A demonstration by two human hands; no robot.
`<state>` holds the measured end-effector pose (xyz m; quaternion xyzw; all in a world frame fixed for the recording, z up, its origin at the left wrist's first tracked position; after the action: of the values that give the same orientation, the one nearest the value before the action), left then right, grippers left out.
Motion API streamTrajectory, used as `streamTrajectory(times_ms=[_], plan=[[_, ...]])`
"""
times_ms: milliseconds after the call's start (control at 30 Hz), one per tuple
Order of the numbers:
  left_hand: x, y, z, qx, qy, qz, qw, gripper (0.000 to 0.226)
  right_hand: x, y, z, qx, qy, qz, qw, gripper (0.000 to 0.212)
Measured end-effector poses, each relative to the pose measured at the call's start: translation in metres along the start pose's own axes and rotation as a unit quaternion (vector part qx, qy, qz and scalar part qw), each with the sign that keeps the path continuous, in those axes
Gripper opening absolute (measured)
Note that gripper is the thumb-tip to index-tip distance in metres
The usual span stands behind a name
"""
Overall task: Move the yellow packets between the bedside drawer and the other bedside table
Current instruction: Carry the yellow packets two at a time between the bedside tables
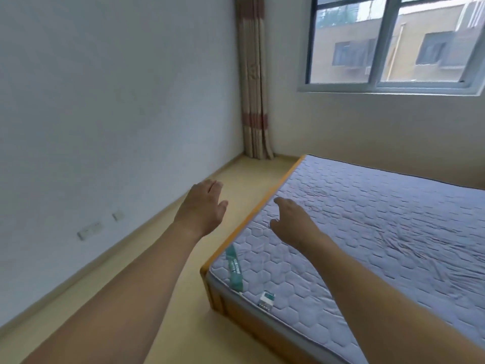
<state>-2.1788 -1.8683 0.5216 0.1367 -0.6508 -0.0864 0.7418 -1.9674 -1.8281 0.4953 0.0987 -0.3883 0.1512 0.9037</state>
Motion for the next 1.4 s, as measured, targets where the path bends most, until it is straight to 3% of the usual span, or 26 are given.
streamTrajectory(times_ms=[233, 433, 767, 1067, 1400], plan=[[-0.020, -0.010, 0.180, 0.110, -0.007, 0.019, 0.994, 0.052, -0.117, 0.091, 0.128, 0.078, -0.012, 0.068, 0.995, 0.057], [-0.059, 0.026, 0.306, 0.176, 0.004, 0.036, 0.984, 0.052, -0.205, 0.191, 0.191, 0.101, -0.019, 0.103, 0.989, 0.050], [-0.092, 0.183, 0.494, 0.119, 0.101, 0.050, 0.986, 0.053, -0.296, 0.417, 0.303, 0.142, -0.004, 0.081, 0.987, 0.044], [-0.141, 0.301, 0.667, 0.154, 0.062, 0.049, 0.985, 0.054, -0.378, 0.584, 0.405, 0.163, -0.019, 0.094, 0.982, 0.055], [-0.193, 0.478, 0.854, 0.127, 0.043, 0.028, 0.991, 0.054, -0.451, 0.788, 0.499, 0.125, -0.022, 0.048, 0.991, 0.058]])
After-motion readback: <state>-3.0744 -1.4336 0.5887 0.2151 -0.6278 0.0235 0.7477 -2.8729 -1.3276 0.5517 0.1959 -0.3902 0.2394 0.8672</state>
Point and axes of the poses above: each hand's wrist, its own y-axis towards the middle knuckle, its own x-axis out of the back of the hand, z = x × y, the point moved 2 cm from there along y, towards the middle knuckle, and after that the axes turned 13 degrees about y, right-handed, at the moved point
